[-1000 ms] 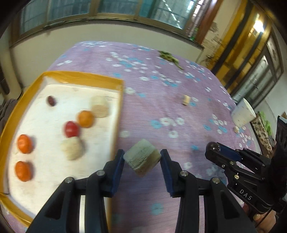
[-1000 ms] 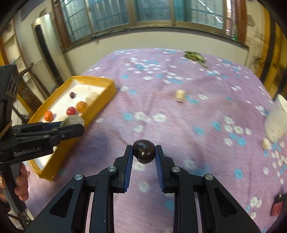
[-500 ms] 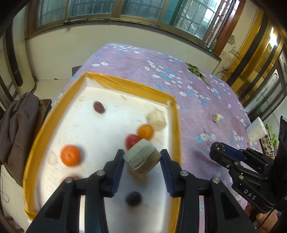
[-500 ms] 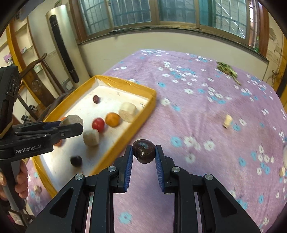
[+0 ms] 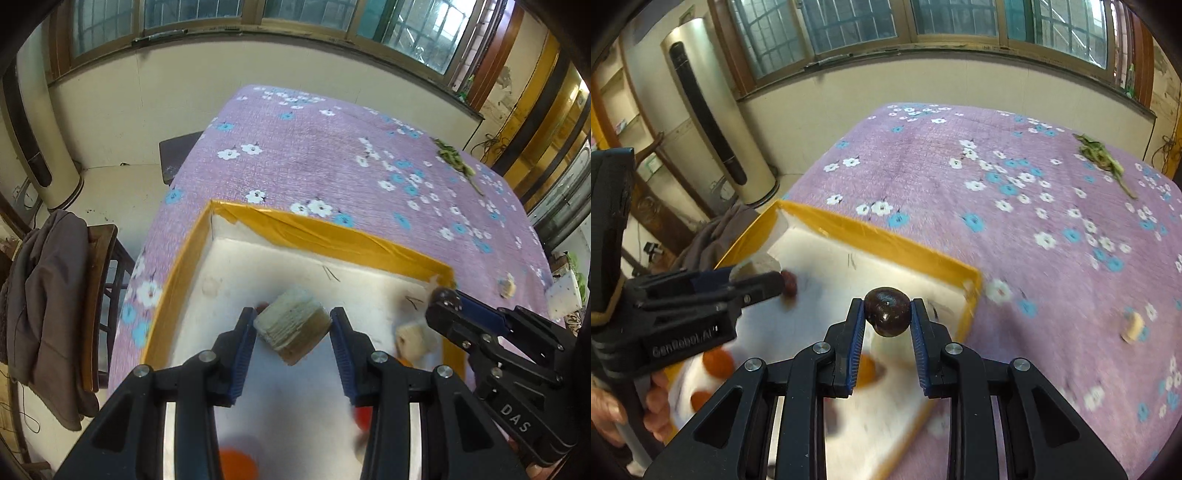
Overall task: Organize fruits
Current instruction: 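Carry the plum and cube into the tray and open both tools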
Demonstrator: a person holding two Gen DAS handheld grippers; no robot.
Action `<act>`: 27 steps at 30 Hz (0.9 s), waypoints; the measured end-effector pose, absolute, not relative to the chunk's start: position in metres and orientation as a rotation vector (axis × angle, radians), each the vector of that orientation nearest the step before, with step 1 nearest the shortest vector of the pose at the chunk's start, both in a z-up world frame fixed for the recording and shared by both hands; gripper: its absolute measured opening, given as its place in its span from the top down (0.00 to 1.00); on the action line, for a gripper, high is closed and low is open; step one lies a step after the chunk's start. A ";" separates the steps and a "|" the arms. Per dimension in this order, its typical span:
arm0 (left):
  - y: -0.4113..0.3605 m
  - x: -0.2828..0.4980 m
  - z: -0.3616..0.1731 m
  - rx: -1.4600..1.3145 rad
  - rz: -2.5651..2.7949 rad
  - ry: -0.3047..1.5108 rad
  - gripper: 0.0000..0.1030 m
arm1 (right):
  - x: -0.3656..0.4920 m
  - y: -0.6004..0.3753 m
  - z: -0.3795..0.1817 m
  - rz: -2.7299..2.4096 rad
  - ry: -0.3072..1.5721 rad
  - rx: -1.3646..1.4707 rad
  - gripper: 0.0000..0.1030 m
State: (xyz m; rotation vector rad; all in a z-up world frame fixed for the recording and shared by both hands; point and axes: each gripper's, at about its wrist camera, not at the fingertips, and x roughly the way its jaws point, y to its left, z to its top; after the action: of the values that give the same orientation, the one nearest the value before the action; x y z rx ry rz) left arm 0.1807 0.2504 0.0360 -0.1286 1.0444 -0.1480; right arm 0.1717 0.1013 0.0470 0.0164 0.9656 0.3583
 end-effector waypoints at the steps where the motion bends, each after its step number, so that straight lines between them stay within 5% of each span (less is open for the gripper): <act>1: 0.251 0.186 0.033 -0.125 -0.146 1.051 0.58 | 0.176 0.104 0.045 0.357 0.975 0.017 0.77; 27: 0.254 0.221 0.010 -0.091 -0.161 1.112 0.57 | 0.209 0.124 0.009 0.317 1.076 -0.088 0.76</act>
State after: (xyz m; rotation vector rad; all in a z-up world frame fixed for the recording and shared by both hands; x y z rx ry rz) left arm 0.2211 0.2543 0.0095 -0.0912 1.1123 -0.1611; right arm 0.2087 0.1239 0.0088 -0.0876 1.0757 0.3174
